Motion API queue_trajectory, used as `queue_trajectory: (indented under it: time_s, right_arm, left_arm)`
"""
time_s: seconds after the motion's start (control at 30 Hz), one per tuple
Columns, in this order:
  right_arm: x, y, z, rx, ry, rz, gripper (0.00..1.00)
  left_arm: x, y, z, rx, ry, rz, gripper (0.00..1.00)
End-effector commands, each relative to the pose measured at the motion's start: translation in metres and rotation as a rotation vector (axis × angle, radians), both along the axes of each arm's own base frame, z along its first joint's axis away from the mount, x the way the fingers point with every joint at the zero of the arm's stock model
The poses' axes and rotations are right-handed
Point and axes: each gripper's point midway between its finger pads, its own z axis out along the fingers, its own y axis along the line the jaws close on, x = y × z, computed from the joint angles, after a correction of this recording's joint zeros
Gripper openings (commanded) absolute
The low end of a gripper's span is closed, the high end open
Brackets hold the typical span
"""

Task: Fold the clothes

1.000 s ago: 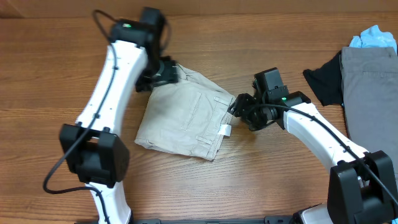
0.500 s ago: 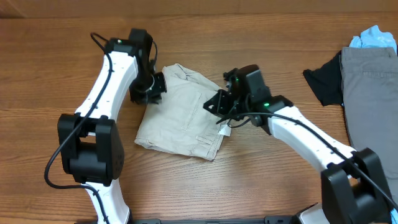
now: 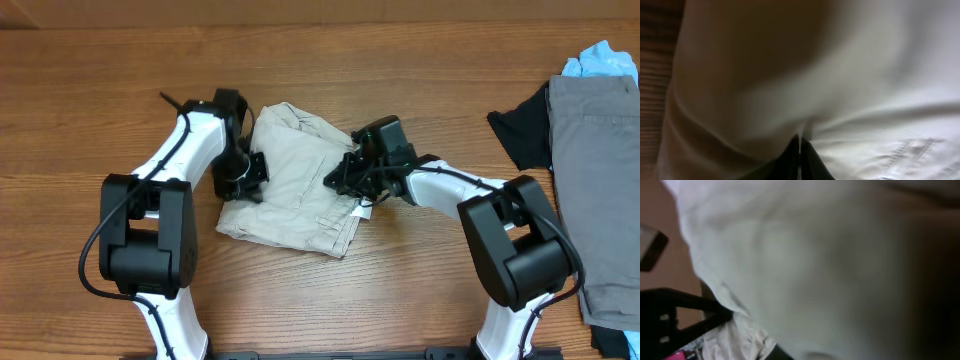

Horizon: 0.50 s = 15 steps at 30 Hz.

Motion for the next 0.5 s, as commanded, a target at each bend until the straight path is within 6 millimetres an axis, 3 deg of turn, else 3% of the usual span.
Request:
queue_trajectory:
  time_s: [0.0,0.07,0.23,0.37,0.47]
  right_arm:
    - [0.015,-0.027,-0.014,-0.029,0.04,-0.072,0.04]
    - [0.015,-0.036,-0.017,-0.036,0.063,-0.093,0.04]
    - [0.014,-0.021,0.003,0.087,0.031,-0.01,0.04]
    - [0.014,-0.016,0.024,0.133,0.008,0.01,0.04]
    - [0.01,-0.017,0.051,0.14,-0.017,0.014,0.04]
  left_arm:
    - [-0.02,0.028,-0.019,0.048,0.067,0.025,0.08]
    - [-0.023,0.039,-0.023,0.065,0.073,0.046,0.04]
    - [-0.009,0.048,-0.008,0.061,0.04,0.077,0.04]
    - [0.016,0.041,0.029,0.044,-0.05,0.069,0.04]
    - [0.039,0.026,0.069,-0.007,-0.16,0.052,0.04]
